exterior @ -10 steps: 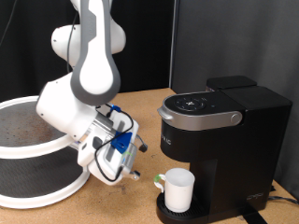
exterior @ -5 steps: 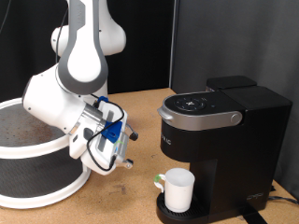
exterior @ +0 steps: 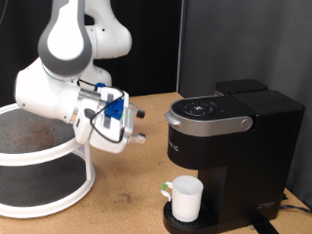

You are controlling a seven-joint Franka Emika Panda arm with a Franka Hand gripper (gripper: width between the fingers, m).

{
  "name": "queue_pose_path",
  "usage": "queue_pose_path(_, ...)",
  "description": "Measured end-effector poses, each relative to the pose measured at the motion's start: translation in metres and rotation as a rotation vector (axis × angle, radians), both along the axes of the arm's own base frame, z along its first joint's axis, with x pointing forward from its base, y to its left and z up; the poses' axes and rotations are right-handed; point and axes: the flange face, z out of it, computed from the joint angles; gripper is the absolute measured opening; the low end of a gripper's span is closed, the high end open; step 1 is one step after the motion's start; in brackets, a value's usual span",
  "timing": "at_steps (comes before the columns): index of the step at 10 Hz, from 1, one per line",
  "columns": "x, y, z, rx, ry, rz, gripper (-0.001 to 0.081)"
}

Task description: Make a cup of coffee with the keurig machine

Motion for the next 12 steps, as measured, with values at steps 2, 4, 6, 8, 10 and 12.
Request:
queue_pose_path(2,0.0,0.0,0.026,0.039,-0.055,0.005,0.0803)
queue_pose_path(4,0.004,0.002,0.051,0.019,-0.09,-0.01,0.0803)
queue_pose_path(6,0.0,0.004,0.059,0.016,-0.087,-0.024,0.0803)
queue_pose_path(8,-0.001,0.01,0.07,0.051,-0.106,0.003,0.0803)
queue_pose_path(10,-0.001,0.016,0.096,0.051,-0.17,0.026,0.0803)
queue_pose_path(12,-0.004,0.025,0.123,0.029,-0.207,0.06,0.0803)
